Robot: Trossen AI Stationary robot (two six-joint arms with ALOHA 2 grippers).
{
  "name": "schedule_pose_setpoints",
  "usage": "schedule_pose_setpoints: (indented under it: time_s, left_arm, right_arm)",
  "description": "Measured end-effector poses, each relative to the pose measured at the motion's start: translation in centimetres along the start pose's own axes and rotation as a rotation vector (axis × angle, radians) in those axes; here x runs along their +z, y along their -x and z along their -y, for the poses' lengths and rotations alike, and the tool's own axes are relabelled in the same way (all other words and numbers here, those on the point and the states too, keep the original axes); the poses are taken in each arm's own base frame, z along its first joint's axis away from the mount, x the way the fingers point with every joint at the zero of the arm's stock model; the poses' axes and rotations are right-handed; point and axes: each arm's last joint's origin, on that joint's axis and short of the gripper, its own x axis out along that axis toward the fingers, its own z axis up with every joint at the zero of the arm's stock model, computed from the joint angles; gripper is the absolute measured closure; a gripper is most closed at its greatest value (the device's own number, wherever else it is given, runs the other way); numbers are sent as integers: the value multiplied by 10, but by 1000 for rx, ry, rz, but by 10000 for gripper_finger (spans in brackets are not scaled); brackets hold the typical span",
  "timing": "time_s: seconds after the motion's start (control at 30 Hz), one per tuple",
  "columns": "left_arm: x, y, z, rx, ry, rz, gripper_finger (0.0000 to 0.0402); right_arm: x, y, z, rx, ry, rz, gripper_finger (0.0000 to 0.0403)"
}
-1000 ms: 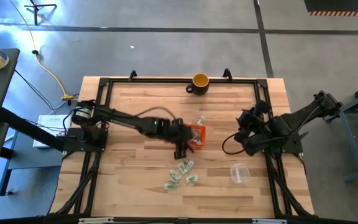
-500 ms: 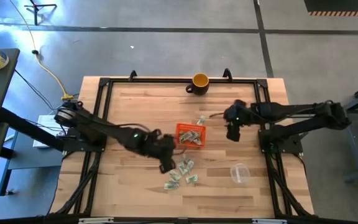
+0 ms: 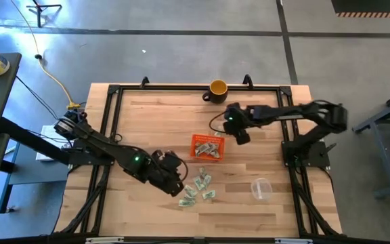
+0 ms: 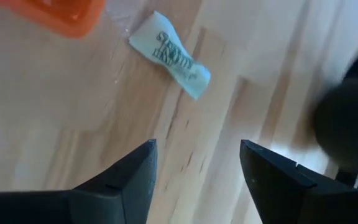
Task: Pick and place items into bin
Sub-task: Put the light green stevia packet into the orange bin
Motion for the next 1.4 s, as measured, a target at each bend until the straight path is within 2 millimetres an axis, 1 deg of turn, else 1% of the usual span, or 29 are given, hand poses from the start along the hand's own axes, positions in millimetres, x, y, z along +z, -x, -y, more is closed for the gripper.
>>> schedule_pose_setpoints:
  time_s: [0.1, 0.2, 0.3, 0.5, 0.57, 0.7, 0.87, 0.93, 1.0, 1.27, 1.33, 1.4]
  left_arm:
    - [0, 0, -1, 11, -3, 10, 268]
    - [0, 0, -1, 15, 9, 11, 268]
    - [0, 0, -1, 25, 14, 26, 268]
    - [0, 0, -2, 37, 13, 41, 268]
    - [1, 0, -2, 41, 13, 48, 268]
    - [1, 0, -2, 41, 15, 50, 268]
    - [1, 0, -2, 41, 33, 51, 268]
    - [1, 0, -2, 41, 35, 51, 268]
    - [1, 0, -2, 41, 35, 51, 268]
    - [-1, 0, -5, 71, 17, 35, 268]
    - [-2, 0, -6, 82, 11, 29, 268]
    - [-2, 0, -7, 89, 7, 26, 268]
  right_arm:
    - [10, -11, 9, 38, 54, -38, 182]
    - [15, -19, 11, 109, 104, -53, 191]
    - [21, -26, 11, 146, 131, -13, 203]
    - [31, -38, 15, 128, 146, 40, 220]
    - [34, -42, 15, 149, 165, 70, 221]
    - [34, -53, 11, 196, 171, 70, 222]
    - [30, -57, 12, 213, 117, 45, 229]
    - [27, -58, 14, 217, 85, 33, 244]
    - [23, -59, 16, 227, 52, 18, 267]
    - [6, -60, 21, 290, -132, -70, 387]
    - [4, -59, 22, 279, -167, -94, 396]
    - [3, -54, 23, 252, -206, -116, 393]
